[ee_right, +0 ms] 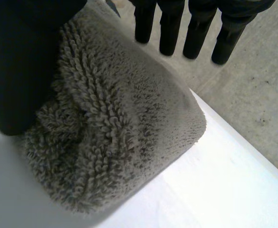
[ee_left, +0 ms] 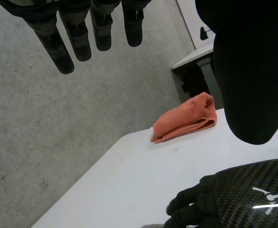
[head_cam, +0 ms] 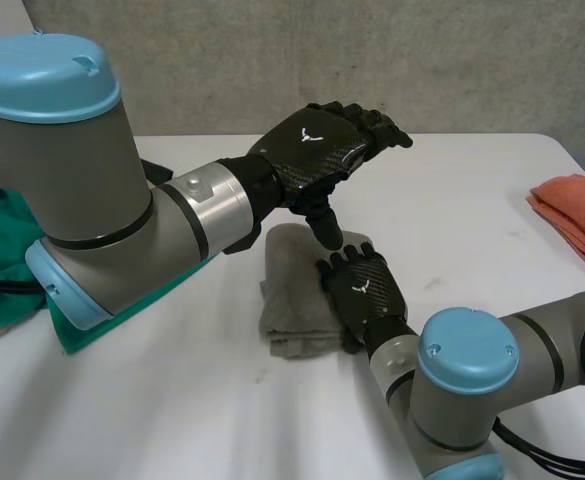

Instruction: Fold the laundry.

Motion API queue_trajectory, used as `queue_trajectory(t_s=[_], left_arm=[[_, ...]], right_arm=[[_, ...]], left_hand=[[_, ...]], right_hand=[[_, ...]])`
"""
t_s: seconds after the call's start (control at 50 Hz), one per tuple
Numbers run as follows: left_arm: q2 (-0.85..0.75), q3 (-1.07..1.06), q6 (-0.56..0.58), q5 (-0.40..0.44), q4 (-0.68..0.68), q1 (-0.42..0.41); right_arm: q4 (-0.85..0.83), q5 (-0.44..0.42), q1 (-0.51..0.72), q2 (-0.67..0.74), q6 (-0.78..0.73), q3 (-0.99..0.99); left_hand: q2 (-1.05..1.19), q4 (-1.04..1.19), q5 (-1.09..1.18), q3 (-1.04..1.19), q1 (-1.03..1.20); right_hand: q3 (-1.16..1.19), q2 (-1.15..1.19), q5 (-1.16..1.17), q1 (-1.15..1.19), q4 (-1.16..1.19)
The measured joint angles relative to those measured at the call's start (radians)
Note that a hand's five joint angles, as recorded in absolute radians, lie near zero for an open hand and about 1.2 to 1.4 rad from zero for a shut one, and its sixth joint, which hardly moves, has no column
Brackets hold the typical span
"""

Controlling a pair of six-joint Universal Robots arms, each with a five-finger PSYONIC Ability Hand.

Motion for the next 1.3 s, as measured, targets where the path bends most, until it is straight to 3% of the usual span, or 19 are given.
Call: queue_trajectory(t_s=[0.04,0.1,0.16,0.38,0.6,0.72,0.94,1.0,1.06,1.1,1.3], left_arm=[[0.000,0.000,0.000,0.000,0.000,0.000],[0.001,0.001,-0.001,0.000,0.000,0.000],[0.001,0.003,-0.002,0.000,0.000,0.000],[0.010,0.051,-0.010,-0.008,0.008,0.001],[0.065,0.105,-0.132,-0.011,0.071,0.008],[0.070,0.081,-0.156,-0.010,0.091,0.007],[0.040,0.042,-0.149,-0.011,0.091,0.005],[0.032,0.037,-0.148,-0.012,0.091,0.005],[0.026,0.034,-0.148,-0.013,0.090,0.005],[0.024,0.033,-0.148,-0.013,0.090,0.005],[0.031,0.031,-0.148,-0.014,0.088,0.000]], right_arm=[[-0.002,-0.006,-0.001,0.007,0.001,-0.012],[-0.006,-0.022,-0.001,0.018,0.003,-0.030],[-0.023,-0.038,-0.002,0.016,0.005,-0.042],[-0.075,-0.089,-0.154,-0.103,0.048,-0.157],[-0.088,-0.272,-0.592,-0.136,0.237,-0.411],[-0.133,-0.364,-0.792,-0.039,0.315,-0.498],[-0.247,-0.667,-1.035,0.328,0.323,-0.615],[-0.246,-0.726,-1.079,0.395,0.316,-0.623],[-0.231,-0.758,-1.116,0.423,0.298,-0.616],[-0.217,-0.765,-1.134,0.420,0.284,-0.608],[-0.017,-0.739,-1.252,0.232,0.219,-0.558]], left_hand=[[0.000,0.000,0.000,0.000,0.000],[0.000,0.000,0.000,0.000,0.000],[0.000,0.000,0.000,0.000,0.000],[0.000,0.000,0.000,0.000,0.000],[0.000,0.000,0.000,0.000,0.000],[0.000,0.000,0.000,0.000,0.000],[0.000,0.000,0.000,0.000,0.000],[0.000,0.000,0.000,0.000,0.000],[0.000,0.000,0.000,0.000,0.000],[0.000,0.000,0.000,0.000,0.000],[0.000,0.000,0.000,0.000,0.000]], right_hand=[[0.129,0.140,0.119,0.156,0.137],[0.657,0.673,0.602,0.608,0.668],[0.775,0.777,0.717,0.663,0.826],[0.775,0.777,0.723,0.663,0.842],[0.781,0.777,0.740,0.663,0.843],[0.781,0.777,0.740,0.663,0.844],[0.785,0.777,0.740,0.663,0.843],[0.593,0.592,0.605,0.573,0.613],[0.124,0.109,0.139,0.116,0.159],[-0.010,-0.017,0.017,-0.008,-0.001],[-0.149,-0.147,-0.130,-0.110,-0.143]])
